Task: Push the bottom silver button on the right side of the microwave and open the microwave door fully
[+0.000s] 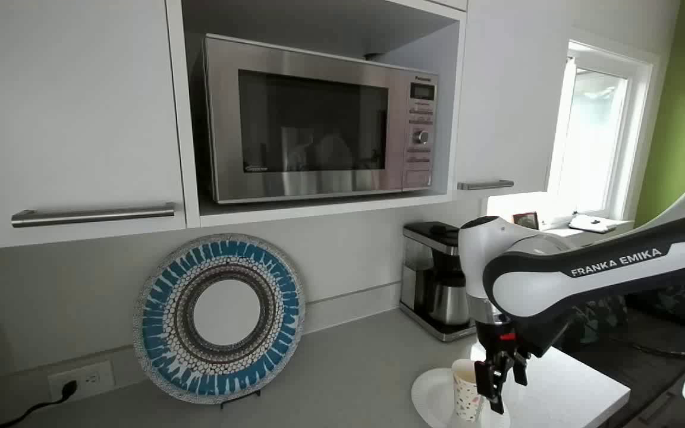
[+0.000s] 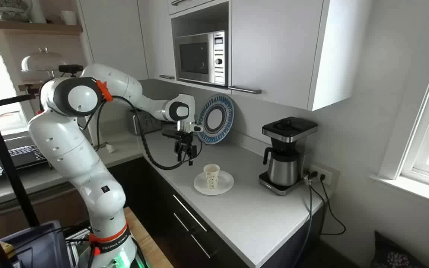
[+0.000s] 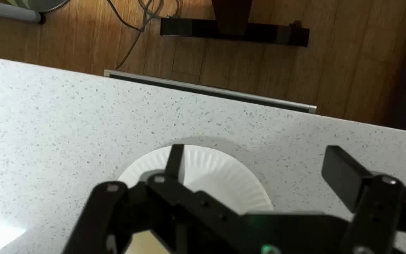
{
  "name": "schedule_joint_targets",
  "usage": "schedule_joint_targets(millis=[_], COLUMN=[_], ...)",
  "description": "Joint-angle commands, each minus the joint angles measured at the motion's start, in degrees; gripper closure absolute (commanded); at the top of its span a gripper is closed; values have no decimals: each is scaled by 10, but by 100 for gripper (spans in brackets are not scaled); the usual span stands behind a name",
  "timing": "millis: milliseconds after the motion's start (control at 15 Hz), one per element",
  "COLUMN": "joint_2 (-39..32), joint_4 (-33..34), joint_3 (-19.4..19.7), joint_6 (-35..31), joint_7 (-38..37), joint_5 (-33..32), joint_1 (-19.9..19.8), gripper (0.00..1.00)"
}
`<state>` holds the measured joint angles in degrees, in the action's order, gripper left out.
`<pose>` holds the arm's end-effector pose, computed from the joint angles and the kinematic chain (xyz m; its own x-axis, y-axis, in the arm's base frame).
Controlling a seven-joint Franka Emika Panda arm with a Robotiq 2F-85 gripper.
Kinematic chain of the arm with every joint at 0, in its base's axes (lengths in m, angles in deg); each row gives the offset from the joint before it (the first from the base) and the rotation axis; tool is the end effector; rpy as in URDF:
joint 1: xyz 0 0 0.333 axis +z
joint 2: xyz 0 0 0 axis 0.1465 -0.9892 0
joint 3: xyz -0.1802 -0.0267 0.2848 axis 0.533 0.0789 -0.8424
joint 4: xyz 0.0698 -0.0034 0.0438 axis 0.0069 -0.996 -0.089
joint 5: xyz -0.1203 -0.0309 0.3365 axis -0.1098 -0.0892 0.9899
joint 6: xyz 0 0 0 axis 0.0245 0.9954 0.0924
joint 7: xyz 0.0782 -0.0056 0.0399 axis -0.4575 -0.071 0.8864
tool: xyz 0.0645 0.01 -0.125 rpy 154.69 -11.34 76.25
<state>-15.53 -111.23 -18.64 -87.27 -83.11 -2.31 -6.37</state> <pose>0.3745 0.0678 0.4199 0.9772 0.0807 -0.1964 0.1079 -0.9853 0.1324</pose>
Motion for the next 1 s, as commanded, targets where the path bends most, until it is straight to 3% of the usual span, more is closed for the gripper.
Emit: schedule_joint_targets(millis=[0, 200, 667, 933], joint_2=[-1, -1, 71, 110], joint_4=[1, 1, 50, 73], joint_3=[9, 9, -16, -29], joint_6=[1, 1, -7, -45], joint_7=[-3, -3, 0, -87], joint_5=[-3, -3, -178, -199], joint_1=[10, 10, 14, 2], gripper=[0, 0, 0, 0])
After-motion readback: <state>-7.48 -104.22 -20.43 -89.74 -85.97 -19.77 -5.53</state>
